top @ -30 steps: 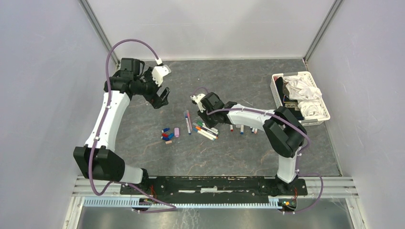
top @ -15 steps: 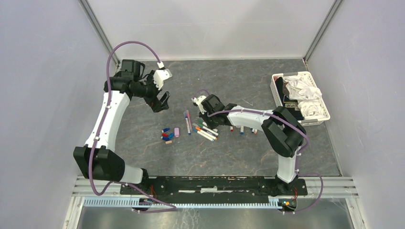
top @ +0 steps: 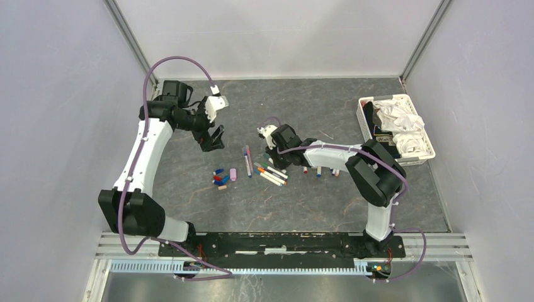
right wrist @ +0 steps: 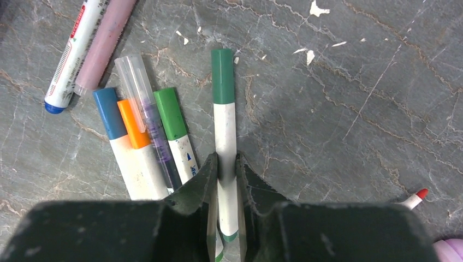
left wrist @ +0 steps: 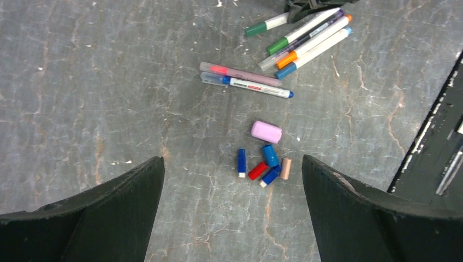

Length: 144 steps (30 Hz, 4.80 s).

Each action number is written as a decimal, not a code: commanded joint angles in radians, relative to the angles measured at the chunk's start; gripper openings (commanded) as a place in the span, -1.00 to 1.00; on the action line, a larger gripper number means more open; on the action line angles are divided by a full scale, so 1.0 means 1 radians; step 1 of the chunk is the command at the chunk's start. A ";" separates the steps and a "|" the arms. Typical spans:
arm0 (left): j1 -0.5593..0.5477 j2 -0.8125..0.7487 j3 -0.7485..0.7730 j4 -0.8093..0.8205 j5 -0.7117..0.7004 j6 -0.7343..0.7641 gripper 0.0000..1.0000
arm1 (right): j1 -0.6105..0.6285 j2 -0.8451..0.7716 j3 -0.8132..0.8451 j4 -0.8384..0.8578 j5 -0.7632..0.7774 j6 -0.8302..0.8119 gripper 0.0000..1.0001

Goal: Open the pen caps

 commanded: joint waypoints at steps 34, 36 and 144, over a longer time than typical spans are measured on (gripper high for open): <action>-0.219 -0.028 -0.222 -0.054 0.086 0.493 0.37 | -0.040 -0.013 0.355 -0.316 -0.903 0.002 -1.00; -0.230 -0.032 -0.236 -0.054 0.067 0.499 0.27 | -0.039 -0.012 0.355 -0.301 -0.916 0.015 -1.00; -0.008 0.070 0.093 0.092 -0.065 -0.139 1.00 | 0.063 -0.123 0.024 -0.099 0.083 0.041 -0.25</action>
